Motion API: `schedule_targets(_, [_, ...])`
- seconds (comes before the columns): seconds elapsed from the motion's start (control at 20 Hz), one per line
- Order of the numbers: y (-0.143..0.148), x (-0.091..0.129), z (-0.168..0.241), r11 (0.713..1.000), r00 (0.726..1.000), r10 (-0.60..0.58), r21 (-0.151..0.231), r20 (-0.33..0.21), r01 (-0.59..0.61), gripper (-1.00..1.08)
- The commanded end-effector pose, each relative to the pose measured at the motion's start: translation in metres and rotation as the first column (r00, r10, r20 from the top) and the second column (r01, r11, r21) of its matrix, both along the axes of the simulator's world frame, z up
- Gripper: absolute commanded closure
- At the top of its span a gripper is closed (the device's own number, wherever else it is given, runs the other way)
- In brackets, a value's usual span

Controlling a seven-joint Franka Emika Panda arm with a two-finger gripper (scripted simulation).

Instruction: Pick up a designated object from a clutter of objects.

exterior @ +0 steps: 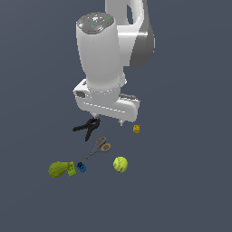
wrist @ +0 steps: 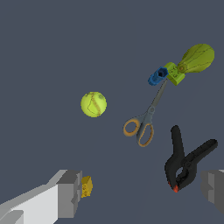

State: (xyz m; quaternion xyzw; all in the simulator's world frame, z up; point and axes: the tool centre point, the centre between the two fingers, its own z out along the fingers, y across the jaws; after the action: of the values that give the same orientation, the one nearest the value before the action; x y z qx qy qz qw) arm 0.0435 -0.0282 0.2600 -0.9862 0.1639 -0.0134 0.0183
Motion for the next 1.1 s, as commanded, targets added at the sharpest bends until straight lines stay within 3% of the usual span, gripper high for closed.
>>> schedule_targets(0.0, [-0.011, 0.007, -0.024, 0.996, 0.996, -0.089, 0.004, -0.007, 0.089, -0.92])
schedule_targets(0.25, [-0.034, 0.017, -0.075, 0.964, 0.964, -0.266, 0.004, -0.02, 0.267, -0.92])
schedule_targets(0.55, [-0.063, 0.022, -0.133, 0.89, 0.889, -0.457, -0.007, -0.031, 0.457, -0.92])
schedule_targets(0.85, [-0.084, 0.02, -0.175, 0.815, 0.815, -0.579, -0.021, -0.034, 0.578, -0.92])
schedule_targets(1.05, [-0.092, 0.018, -0.192, 0.78, 0.78, -0.625, -0.028, -0.033, 0.625, -0.92])
